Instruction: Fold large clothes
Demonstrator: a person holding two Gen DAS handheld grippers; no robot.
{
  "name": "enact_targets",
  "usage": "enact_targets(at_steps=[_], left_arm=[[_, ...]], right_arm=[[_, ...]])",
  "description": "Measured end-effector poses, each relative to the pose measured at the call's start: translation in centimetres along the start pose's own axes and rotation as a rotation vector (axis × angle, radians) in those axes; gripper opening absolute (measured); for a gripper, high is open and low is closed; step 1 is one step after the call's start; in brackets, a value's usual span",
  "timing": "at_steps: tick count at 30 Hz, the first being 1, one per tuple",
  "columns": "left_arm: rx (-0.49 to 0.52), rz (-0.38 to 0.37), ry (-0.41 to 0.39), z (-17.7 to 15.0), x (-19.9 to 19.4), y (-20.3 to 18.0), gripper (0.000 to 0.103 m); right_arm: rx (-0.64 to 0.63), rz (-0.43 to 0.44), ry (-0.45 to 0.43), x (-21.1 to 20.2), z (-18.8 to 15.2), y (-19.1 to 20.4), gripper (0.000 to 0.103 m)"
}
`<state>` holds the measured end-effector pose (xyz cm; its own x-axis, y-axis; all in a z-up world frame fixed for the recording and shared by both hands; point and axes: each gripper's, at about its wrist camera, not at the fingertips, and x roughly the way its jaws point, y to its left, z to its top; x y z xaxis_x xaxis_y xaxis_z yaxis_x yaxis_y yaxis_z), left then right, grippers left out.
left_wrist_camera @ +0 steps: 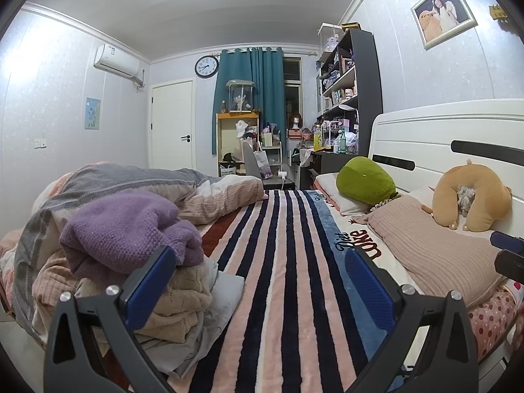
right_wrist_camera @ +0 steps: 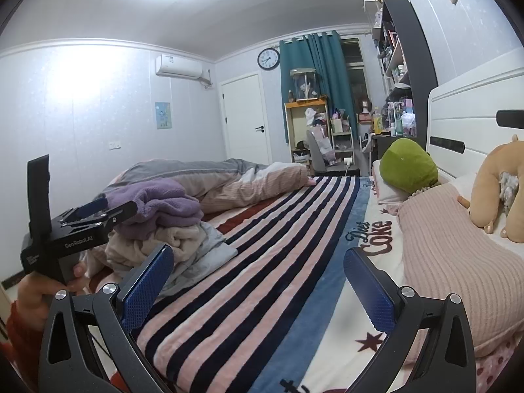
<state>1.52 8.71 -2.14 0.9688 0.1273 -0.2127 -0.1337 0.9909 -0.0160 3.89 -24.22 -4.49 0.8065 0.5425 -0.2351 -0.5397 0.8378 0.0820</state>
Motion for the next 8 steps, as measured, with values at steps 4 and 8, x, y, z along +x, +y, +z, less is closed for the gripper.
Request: enact_targets(at_steps=[4, 8], left_arm=[[-0.002, -0.002, 0.001, -0.02, 0.04, 0.04, 0.102], [0.000, -0.022, 0.005, -0.13, 0.11, 0.11, 0.102]], right_arm=[[-0.002, -0.002, -0.001, -0.02, 0.01, 0.11, 0.103], [-0.004, -0.003, -0.004, -0.02, 0.05, 0.16, 0.103]])
